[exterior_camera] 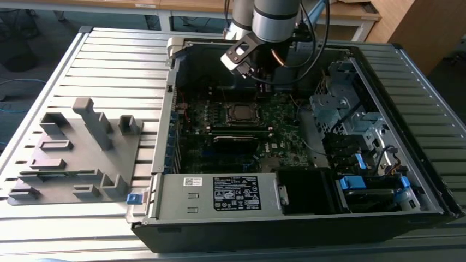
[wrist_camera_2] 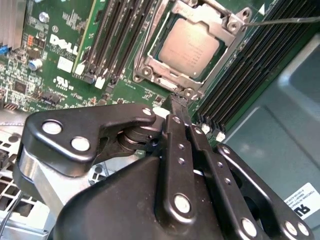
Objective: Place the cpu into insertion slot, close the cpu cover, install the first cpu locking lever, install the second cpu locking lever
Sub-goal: 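Close the cpu cover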
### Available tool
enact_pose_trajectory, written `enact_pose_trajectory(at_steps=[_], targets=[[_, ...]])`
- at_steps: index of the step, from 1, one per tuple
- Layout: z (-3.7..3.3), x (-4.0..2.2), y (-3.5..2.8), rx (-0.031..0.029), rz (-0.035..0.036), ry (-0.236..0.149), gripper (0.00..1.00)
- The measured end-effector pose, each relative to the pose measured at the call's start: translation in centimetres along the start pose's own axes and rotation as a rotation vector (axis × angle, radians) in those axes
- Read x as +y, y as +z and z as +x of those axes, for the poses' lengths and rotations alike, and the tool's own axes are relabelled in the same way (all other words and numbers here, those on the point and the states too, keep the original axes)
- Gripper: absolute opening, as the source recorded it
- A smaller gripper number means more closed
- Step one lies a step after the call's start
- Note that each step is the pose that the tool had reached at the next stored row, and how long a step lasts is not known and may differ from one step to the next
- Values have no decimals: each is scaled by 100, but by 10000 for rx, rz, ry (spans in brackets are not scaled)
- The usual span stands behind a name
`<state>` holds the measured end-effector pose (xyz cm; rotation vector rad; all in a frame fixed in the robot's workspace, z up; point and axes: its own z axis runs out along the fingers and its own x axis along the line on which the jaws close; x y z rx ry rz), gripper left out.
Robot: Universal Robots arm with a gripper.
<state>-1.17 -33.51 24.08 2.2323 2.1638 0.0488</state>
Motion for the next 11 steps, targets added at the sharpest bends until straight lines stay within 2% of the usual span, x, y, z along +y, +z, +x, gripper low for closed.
enact_pose_trajectory(at_steps=[2,4,5,11], targets=[[0,0,2,-5,183,0,11],[0,0,3,-11,316,0,11],[0,-1,2,-14,349,0,11],[0,0,4,-12,377,-1,11]])
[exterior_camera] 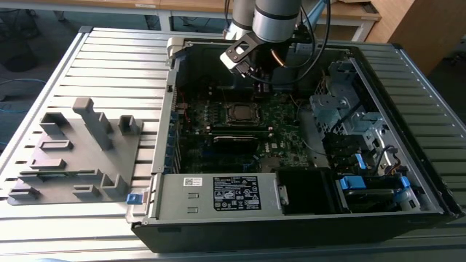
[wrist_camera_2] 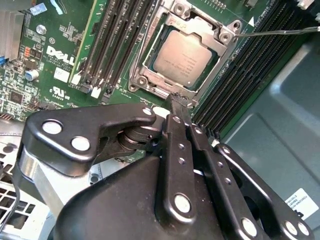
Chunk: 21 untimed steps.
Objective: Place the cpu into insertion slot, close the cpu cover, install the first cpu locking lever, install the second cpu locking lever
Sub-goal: 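Close the cpu cover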
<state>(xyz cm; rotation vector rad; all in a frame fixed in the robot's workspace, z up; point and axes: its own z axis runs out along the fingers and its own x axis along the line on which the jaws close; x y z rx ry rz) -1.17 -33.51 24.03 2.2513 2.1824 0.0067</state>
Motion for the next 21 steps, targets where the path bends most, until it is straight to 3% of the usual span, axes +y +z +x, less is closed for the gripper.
enact_pose_trajectory(at_steps=[5,16,21], targets=[[0,-1,3,-7,149,0,11],[0,-1,4,-6,157,1,11],[0,0,5,-9,274,0,11]])
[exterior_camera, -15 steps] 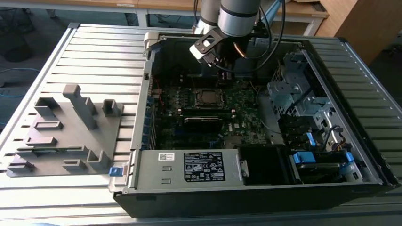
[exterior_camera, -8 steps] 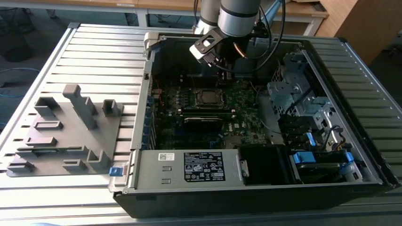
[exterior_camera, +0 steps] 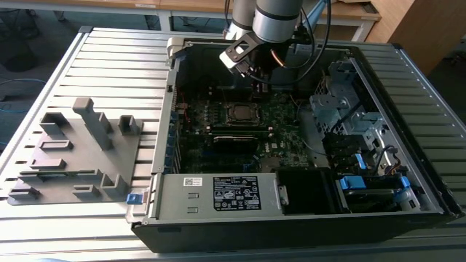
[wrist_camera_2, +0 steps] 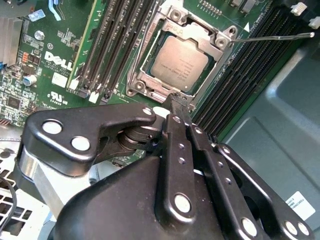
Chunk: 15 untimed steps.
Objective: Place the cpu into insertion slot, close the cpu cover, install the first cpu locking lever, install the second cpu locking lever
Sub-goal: 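Close the cpu cover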
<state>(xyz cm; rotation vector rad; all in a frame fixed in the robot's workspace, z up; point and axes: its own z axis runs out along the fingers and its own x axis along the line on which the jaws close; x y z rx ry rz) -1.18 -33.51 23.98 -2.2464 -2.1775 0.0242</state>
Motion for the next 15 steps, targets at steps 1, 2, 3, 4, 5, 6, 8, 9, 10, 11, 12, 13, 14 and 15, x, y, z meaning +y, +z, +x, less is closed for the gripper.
enact_pose_trajectory(at_steps=[1,2,3,4,5,6,8,9,10,11,12,13,14,15], targets=[[0,0,0,-1,21,1,11],[0,0,1,-2,43,0,11],[0,0,2,-3,71,0,11],[0,0,4,-4,103,0,11],[0,0,4,-10,131,0,11],[0,0,4,-14,150,0,11],[0,0,5,-13,156,0,11],[0,0,5,-13,157,0,11],[0,0,5,-13,158,0,11],[0,-2,5,-13,157,-1,11],[0,-7,5,-13,157,0,11],[0,-13,5,-12,157,0,11],[0,-20,5,-12,157,0,11],[-1,-28,6,-12,157,-1,11]])
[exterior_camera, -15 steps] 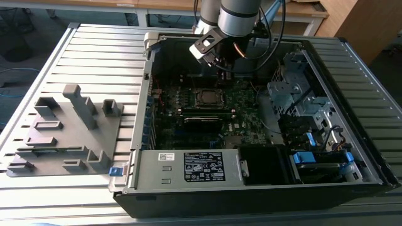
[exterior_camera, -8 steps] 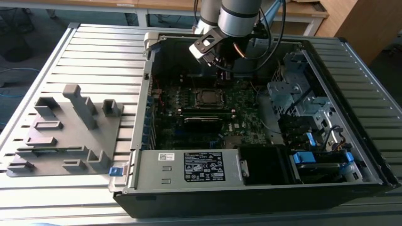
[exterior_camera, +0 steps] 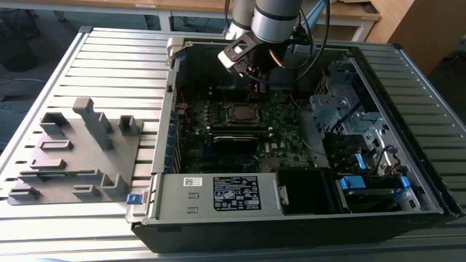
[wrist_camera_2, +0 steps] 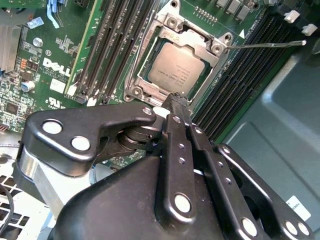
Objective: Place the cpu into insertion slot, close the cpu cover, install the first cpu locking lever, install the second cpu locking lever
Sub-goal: 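Close the cpu cover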
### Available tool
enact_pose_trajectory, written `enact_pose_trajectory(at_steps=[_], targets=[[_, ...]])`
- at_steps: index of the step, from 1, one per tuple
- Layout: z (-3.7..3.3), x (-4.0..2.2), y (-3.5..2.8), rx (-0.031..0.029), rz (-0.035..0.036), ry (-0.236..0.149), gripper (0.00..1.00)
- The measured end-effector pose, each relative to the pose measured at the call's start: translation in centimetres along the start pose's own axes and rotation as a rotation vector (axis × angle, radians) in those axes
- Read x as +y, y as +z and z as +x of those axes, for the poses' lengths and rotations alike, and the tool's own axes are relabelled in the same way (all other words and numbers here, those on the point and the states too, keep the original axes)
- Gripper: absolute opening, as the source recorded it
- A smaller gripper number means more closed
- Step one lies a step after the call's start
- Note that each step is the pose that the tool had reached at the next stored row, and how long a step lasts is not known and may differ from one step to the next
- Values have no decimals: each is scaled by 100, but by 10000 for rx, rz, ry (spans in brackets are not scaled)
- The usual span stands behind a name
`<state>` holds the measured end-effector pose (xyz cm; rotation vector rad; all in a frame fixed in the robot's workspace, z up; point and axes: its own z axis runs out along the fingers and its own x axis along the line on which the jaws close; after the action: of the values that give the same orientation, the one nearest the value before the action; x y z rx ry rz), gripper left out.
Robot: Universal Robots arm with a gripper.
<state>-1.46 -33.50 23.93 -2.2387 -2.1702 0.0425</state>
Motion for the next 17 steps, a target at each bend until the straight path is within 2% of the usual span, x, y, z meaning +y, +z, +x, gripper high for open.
enact_pose_trajectory(at_steps=[13,17], targets=[[-2,-73,3,0,-5,1,11],[-4,-96,4,24,-59,-1,11]])
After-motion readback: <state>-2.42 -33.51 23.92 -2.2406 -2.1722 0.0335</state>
